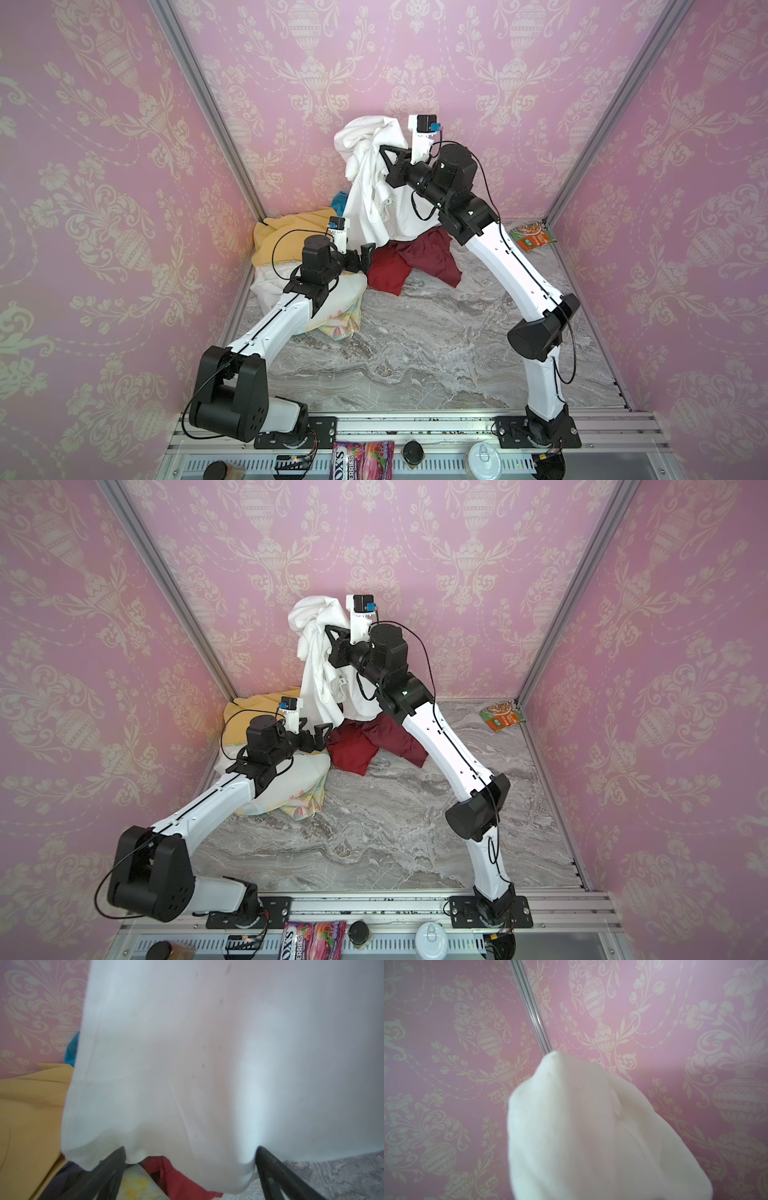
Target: Pick out a specific cloth from the pile
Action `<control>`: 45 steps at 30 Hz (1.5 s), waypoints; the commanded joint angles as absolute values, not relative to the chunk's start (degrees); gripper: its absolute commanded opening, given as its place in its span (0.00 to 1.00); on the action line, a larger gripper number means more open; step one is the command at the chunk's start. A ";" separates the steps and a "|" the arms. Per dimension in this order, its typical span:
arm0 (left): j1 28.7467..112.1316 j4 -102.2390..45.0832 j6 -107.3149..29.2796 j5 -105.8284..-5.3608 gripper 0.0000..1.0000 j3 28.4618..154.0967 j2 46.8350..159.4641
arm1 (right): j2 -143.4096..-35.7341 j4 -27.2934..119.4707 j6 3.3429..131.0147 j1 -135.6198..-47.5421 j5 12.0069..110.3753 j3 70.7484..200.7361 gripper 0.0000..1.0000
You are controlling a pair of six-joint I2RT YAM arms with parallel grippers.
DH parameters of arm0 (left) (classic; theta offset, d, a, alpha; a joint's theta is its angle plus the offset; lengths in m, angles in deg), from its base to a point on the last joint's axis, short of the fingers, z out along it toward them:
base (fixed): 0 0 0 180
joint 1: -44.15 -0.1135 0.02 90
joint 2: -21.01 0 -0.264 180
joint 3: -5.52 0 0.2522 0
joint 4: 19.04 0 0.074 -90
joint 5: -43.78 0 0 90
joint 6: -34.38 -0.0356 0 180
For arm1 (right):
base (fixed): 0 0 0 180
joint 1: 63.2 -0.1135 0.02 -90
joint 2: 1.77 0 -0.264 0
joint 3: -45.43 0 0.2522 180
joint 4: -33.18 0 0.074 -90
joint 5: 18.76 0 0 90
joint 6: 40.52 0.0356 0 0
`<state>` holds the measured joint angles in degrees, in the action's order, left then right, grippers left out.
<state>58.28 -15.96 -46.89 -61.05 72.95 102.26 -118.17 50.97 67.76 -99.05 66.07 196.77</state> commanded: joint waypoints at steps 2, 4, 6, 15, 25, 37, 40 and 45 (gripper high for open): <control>59.85 -6.36 -51.67 -54.80 0.96 73.90 108.00 | -112.92 43.58 68.73 -99.23 65.62 191.97 0.00; 61.10 -5.08 -52.08 -54.76 0.86 76.58 110.05 | -111.25 42.53 68.60 -99.15 65.99 189.04 0.00; 62.37 -3.01 -52.46 -54.16 0.68 78.90 111.83 | -109.69 41.56 68.54 -99.14 66.38 186.15 0.00; 64.10 -0.78 -49.30 -53.52 0.00 86.02 112.56 | -105.12 40.89 67.67 -98.18 67.43 176.77 0.00; 64.91 -9.40 -42.31 -59.66 0.00 92.63 106.06 | -97.98 39.06 69.87 -94.16 70.25 164.56 0.00; 78.55 -14.48 -42.16 -63.59 0.00 103.00 111.94 | -82.73 41.87 67.59 -91.91 77.36 148.32 0.00; 82.53 -15.58 -42.31 -63.17 0.00 105.58 114.97 | -77.65 44.82 67.50 -90.89 80.36 144.47 0.00; 89.49 -14.87 -42.28 -61.64 0.00 107.97 120.43 | -68.02 52.38 66.62 -89.37 84.76 136.83 0.00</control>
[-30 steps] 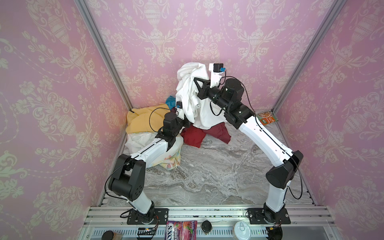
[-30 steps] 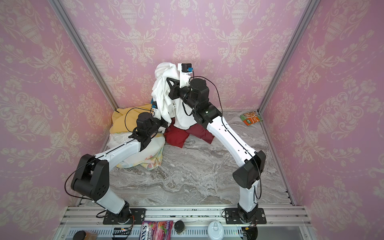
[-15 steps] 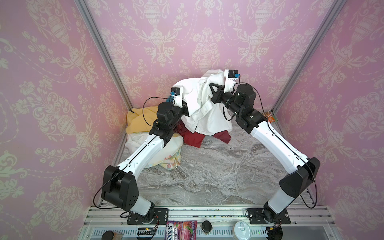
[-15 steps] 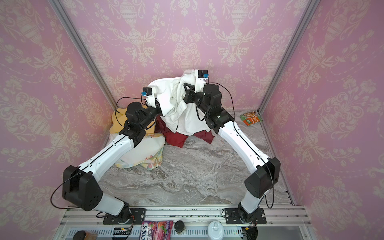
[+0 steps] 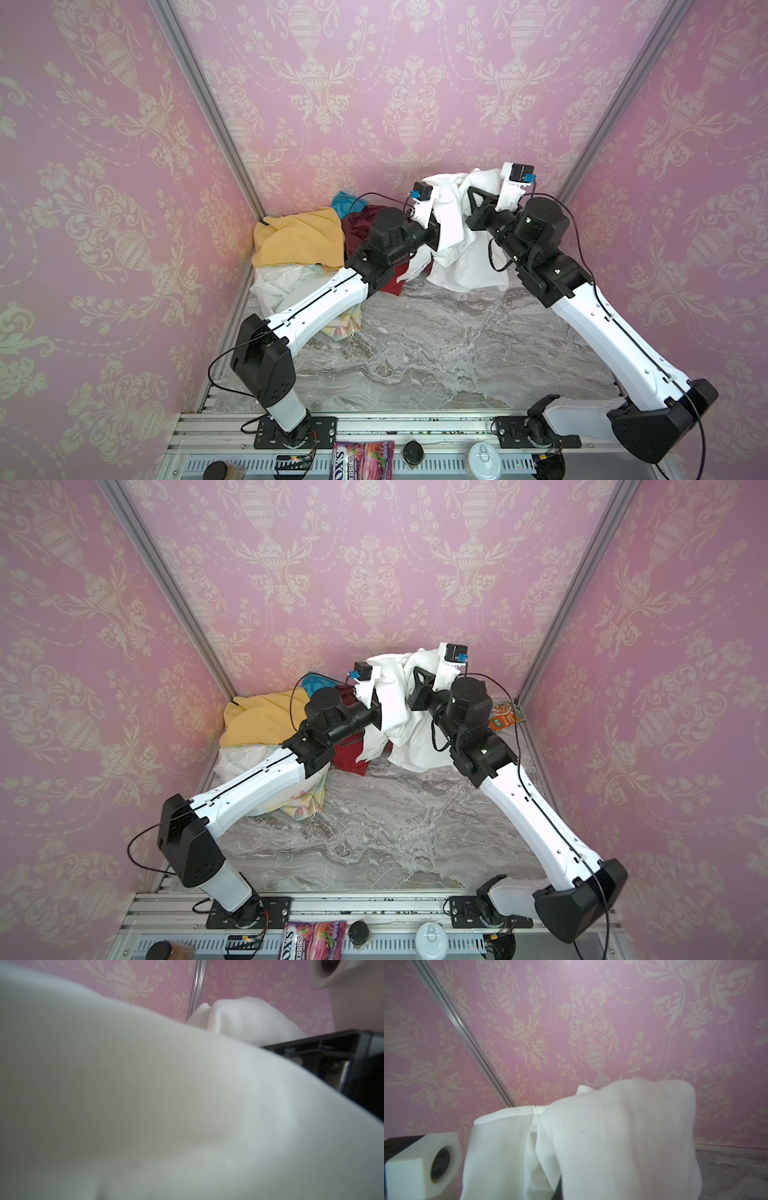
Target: Pick out a specific cloth from the pile
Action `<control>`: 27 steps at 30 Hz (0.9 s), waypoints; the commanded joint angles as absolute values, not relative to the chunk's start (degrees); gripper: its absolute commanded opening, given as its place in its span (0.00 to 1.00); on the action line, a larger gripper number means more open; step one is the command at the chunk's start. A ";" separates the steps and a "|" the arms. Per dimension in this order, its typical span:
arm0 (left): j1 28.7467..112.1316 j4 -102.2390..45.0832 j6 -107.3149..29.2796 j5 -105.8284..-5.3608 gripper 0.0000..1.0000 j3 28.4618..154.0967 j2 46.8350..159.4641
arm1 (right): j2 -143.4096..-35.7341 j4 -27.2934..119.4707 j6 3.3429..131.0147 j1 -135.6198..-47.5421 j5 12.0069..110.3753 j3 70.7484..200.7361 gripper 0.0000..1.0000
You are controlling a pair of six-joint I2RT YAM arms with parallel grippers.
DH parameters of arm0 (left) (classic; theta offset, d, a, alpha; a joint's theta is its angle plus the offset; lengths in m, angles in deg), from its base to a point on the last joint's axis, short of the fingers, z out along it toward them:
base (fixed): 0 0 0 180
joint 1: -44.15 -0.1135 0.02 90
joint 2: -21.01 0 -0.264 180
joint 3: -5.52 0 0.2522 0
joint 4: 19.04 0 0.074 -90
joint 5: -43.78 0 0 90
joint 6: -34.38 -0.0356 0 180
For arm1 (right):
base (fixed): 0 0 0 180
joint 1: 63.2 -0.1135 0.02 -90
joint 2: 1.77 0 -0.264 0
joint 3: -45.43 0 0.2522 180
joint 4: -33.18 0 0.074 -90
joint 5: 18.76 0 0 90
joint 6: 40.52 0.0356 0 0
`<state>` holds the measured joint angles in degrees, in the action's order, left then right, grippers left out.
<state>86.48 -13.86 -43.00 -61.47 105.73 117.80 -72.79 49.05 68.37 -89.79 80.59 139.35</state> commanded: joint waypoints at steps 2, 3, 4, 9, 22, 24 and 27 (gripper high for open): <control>92.11 -14.33 -42.20 -61.00 0.00 109.25 122.70 | -63.38 55.68 67.27 -88.17 86.80 133.24 0.00; 93.55 -13.95 -42.14 -60.82 0.00 110.03 124.18 | -61.13 57.25 68.00 -87.31 87.29 131.44 0.00; 94.91 -13.96 -42.14 -60.77 0.00 111.29 125.74 | -58.92 59.24 68.64 -86.38 87.94 129.91 0.00; 101.01 -13.53 -41.94 -59.94 0.00 118.05 133.48 | -49.04 67.45 70.42 -81.94 90.19 124.24 0.00; 107.96 -17.41 -39.26 -61.29 0.00 135.54 150.05 | -36.60 75.81 69.26 -78.75 96.95 118.34 0.00; 107.80 -17.35 -39.92 -60.54 0.00 133.88 150.15 | -36.27 74.70 70.62 -78.51 96.55 116.05 0.00; 106.93 -15.99 -39.22 -59.98 0.00 130.73 149.95 | -36.87 72.48 73.15 -78.19 95.87 113.04 0.00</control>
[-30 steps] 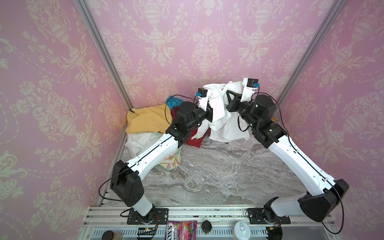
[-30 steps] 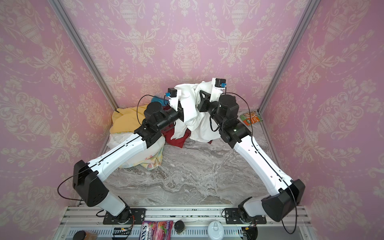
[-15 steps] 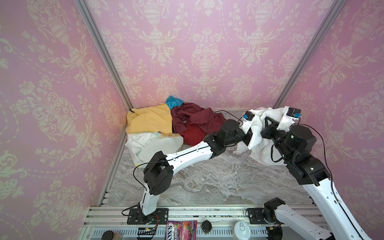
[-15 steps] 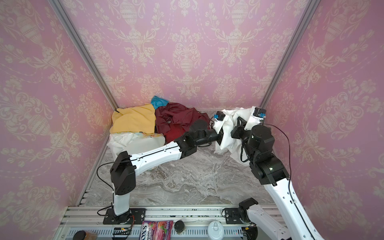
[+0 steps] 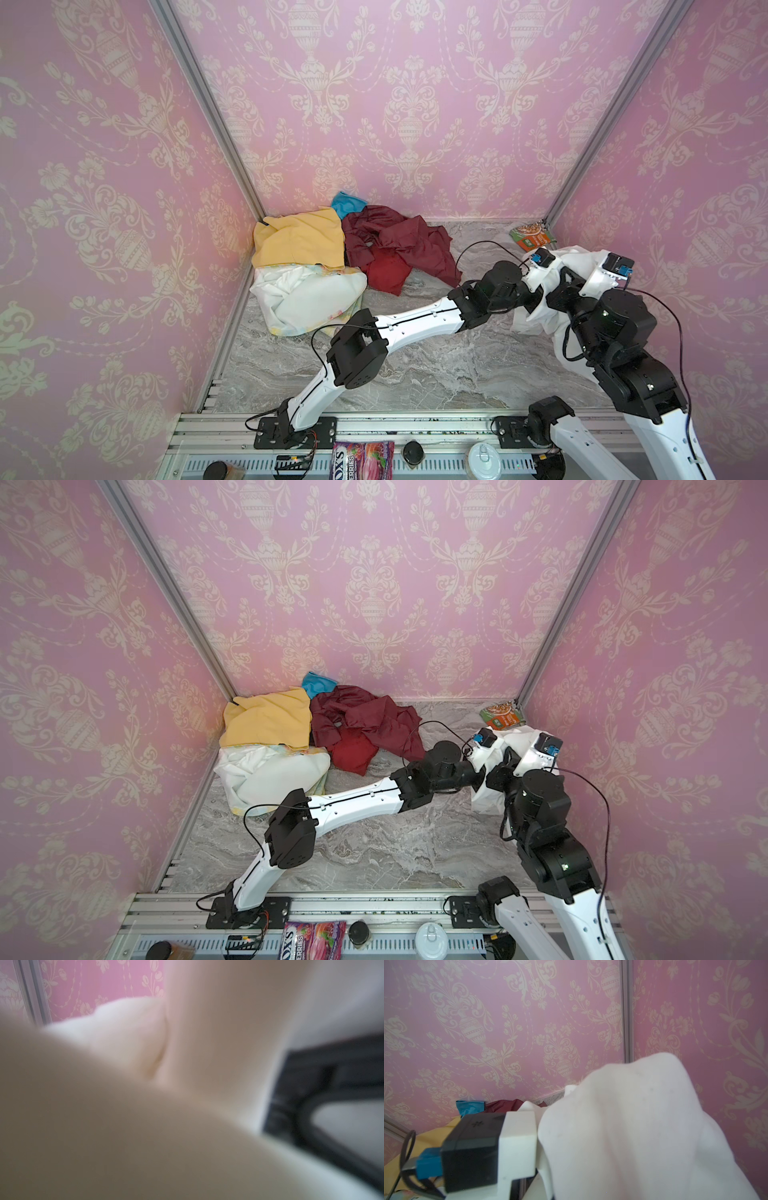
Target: Pick out a specific cloth from the pile
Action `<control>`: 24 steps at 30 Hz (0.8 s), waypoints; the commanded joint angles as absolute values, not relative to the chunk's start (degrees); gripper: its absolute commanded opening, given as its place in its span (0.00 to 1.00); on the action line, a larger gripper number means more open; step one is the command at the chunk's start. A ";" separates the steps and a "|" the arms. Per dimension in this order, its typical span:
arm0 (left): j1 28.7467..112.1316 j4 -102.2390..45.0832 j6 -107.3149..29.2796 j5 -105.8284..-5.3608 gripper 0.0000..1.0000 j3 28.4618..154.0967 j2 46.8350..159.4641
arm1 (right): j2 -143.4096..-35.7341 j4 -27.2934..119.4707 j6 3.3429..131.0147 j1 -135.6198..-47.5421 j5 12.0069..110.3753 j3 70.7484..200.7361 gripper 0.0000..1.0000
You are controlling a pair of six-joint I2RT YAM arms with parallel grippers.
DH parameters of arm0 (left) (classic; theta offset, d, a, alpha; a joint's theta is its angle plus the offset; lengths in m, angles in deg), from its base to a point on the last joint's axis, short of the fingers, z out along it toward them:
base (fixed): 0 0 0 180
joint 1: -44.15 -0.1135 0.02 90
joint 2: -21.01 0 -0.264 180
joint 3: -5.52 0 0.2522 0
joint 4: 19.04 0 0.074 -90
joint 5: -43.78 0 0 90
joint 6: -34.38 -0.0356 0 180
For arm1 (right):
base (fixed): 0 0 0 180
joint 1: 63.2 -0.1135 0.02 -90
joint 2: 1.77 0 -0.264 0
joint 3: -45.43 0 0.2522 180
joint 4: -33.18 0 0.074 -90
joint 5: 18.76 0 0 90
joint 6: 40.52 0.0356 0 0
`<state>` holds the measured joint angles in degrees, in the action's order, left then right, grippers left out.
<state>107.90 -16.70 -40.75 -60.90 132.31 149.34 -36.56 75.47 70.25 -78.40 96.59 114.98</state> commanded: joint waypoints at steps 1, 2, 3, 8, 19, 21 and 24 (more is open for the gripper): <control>106.51 -15.18 -38.63 -60.11 0.00 129.59 150.03 | -37.28 71.57 74.03 -77.92 95.69 112.07 0.00; 106.16 -14.50 -38.24 -60.02 0.00 128.53 149.95 | -37.67 71.00 74.73 -77.67 95.55 111.18 0.00; 105.82 -13.64 -37.74 -60.07 0.00 127.45 150.01 | -38.11 70.19 75.61 -77.32 95.27 110.17 0.00; 104.38 -12.23 -36.39 -60.46 0.00 125.48 151.87 | -40.22 67.58 80.46 -72.61 91.95 104.92 0.00; 100.76 -8.63 -31.86 -60.91 0.00 123.35 154.95 | -47.67 62.24 93.05 -54.62 73.77 95.35 0.00; 100.49 -8.63 -31.46 -61.23 0.00 123.98 155.60 | -49.85 61.76 93.07 -53.80 73.20 94.42 0.00; 100.40 -8.57 -30.95 -61.74 0.00 125.11 156.89 | -53.89 60.67 93.41 -52.73 71.74 93.10 0.00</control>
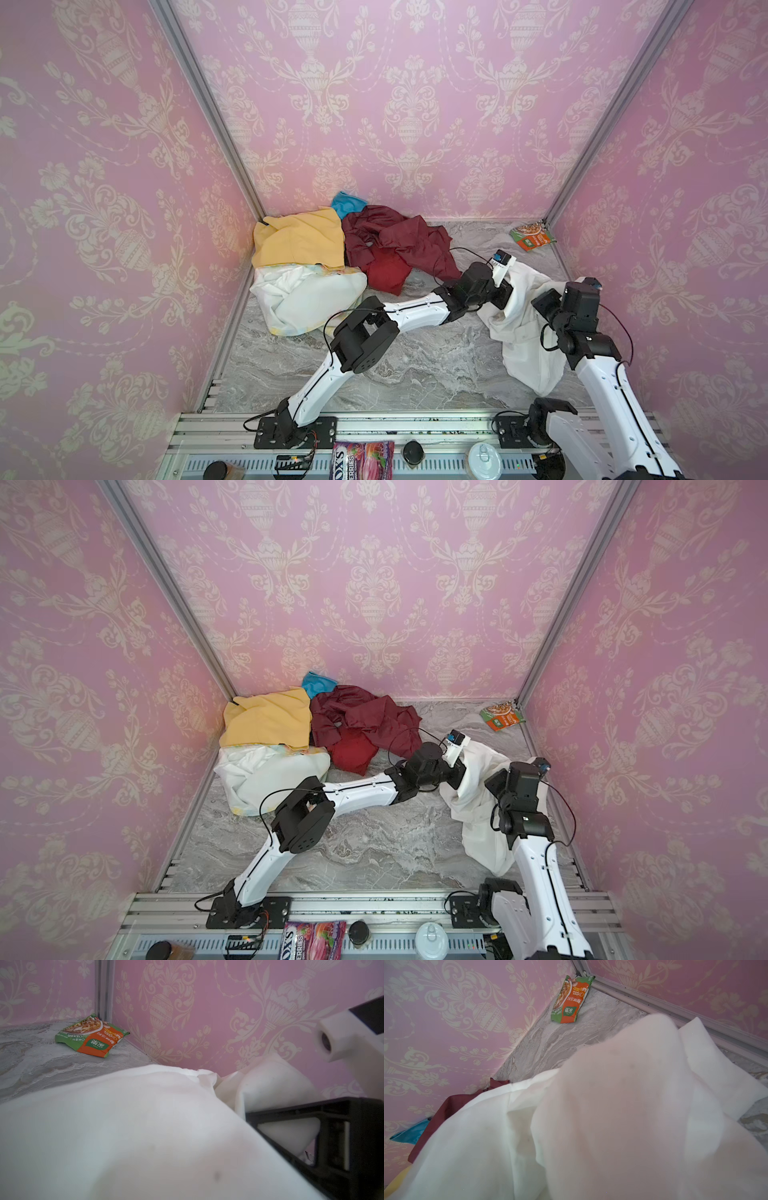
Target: Pick out a specific cloth from the pile
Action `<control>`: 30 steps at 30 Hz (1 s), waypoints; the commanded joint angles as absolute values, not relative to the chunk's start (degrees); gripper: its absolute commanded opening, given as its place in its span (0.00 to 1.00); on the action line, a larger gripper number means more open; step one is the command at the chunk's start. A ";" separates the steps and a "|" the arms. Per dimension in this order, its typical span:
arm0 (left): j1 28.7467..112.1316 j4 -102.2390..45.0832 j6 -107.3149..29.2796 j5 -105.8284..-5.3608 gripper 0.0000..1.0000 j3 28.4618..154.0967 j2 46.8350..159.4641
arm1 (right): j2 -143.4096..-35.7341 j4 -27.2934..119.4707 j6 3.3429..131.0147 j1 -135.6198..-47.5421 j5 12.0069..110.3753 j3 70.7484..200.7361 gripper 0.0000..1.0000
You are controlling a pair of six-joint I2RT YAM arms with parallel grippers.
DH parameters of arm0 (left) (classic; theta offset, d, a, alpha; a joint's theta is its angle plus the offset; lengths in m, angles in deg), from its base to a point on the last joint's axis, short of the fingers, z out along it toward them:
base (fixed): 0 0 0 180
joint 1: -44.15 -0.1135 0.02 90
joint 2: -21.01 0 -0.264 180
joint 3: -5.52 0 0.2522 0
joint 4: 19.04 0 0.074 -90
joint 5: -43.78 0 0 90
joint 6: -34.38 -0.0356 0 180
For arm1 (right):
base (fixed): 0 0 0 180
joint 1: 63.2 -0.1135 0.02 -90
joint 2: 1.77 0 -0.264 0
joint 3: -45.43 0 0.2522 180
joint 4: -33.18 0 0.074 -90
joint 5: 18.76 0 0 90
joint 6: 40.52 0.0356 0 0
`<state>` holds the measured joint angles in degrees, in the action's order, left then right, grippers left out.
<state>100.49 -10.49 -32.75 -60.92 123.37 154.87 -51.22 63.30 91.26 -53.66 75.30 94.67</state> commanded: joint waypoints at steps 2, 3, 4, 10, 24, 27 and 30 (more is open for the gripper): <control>100.41 -8.50 -30.50 -62.34 0.00 126.07 157.94 | -56.81 60.01 93.76 -51.95 70.42 92.38 0.00; 100.40 -8.55 -30.33 -62.58 0.00 126.45 158.32 | -58.33 59.64 93.91 -51.64 69.84 92.03 0.00; 100.40 -8.45 -30.27 -62.66 0.00 126.61 158.68 | -59.53 59.32 93.86 -51.44 69.44 91.85 0.00; 100.46 -8.73 -29.87 -62.92 0.00 127.36 160.91 | -68.15 57.95 93.68 -49.70 66.64 91.92 0.00; 100.31 -15.26 -32.79 -64.06 0.00 126.19 161.73 | -68.81 63.88 88.50 -48.65 64.88 97.06 0.52; 100.18 -16.01 -32.99 -64.15 0.00 125.49 161.38 | -63.98 67.42 86.47 -48.56 66.19 98.51 0.65; 100.05 -15.19 -32.64 -63.89 0.00 124.04 160.86 | -60.03 70.02 84.86 -48.62 66.39 99.83 0.72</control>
<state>100.33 -13.82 -31.31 -62.47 125.71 162.06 -62.92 64.94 87.83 -48.81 65.11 97.69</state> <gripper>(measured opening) 0.046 0.707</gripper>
